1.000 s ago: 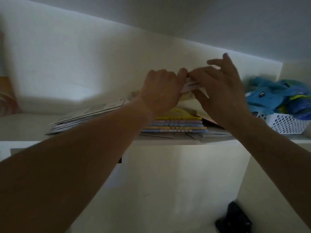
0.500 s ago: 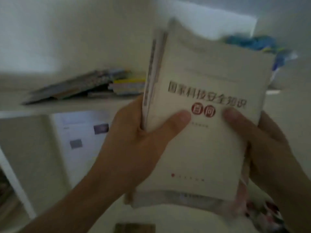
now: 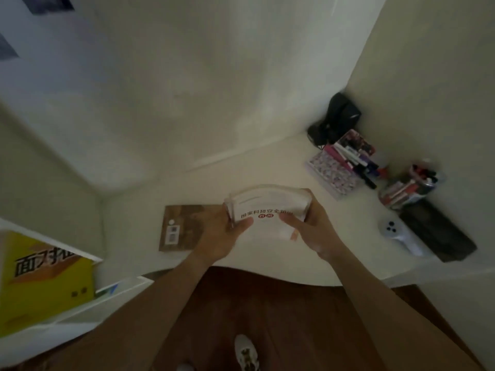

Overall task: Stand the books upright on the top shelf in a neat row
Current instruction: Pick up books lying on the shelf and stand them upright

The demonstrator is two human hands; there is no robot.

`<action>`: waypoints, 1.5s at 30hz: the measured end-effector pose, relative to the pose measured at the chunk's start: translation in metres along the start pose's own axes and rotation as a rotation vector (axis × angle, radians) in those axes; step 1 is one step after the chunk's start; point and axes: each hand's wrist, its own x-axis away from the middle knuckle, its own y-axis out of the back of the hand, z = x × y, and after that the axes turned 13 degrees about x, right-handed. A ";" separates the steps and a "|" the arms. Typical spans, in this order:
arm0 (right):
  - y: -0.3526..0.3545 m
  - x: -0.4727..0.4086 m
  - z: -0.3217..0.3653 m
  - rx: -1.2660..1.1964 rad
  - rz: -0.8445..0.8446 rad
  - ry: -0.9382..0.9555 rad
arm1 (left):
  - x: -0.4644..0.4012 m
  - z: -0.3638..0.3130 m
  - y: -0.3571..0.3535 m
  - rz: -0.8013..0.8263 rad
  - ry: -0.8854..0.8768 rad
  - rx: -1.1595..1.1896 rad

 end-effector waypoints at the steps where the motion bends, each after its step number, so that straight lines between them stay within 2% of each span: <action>1: 0.001 -0.005 -0.014 0.018 -0.022 0.020 | -0.007 0.012 -0.004 -0.020 0.005 0.004; 8: 0.008 -0.019 -0.085 0.090 -0.048 0.004 | -0.036 0.061 -0.028 -0.058 0.026 -0.023; 13: 0.010 -0.030 -0.095 0.043 -0.048 0.006 | -0.049 0.078 -0.031 -0.087 0.051 0.057; 19: 0.005 -0.029 -0.111 -0.050 -0.021 -0.111 | -0.056 0.089 -0.039 -0.079 0.080 0.079; 27: -0.017 -0.036 -0.132 -0.093 -0.071 -0.192 | -0.067 0.119 -0.059 -0.187 0.016 0.111; 31: -0.010 -0.038 -0.131 -0.080 -0.023 -0.243 | -0.071 0.120 -0.057 -0.160 -0.005 0.109; 37: 0.026 -0.035 -0.123 0.175 0.134 -0.148 | -0.069 0.120 -0.044 -0.043 -0.071 0.001; 41: 0.041 -0.039 -0.111 0.272 0.148 -0.144 | -0.067 0.122 -0.036 -0.017 -0.101 -0.037; 45: 0.063 -0.037 -0.100 0.376 0.185 -0.133 | -0.067 0.123 -0.042 0.032 0.000 0.068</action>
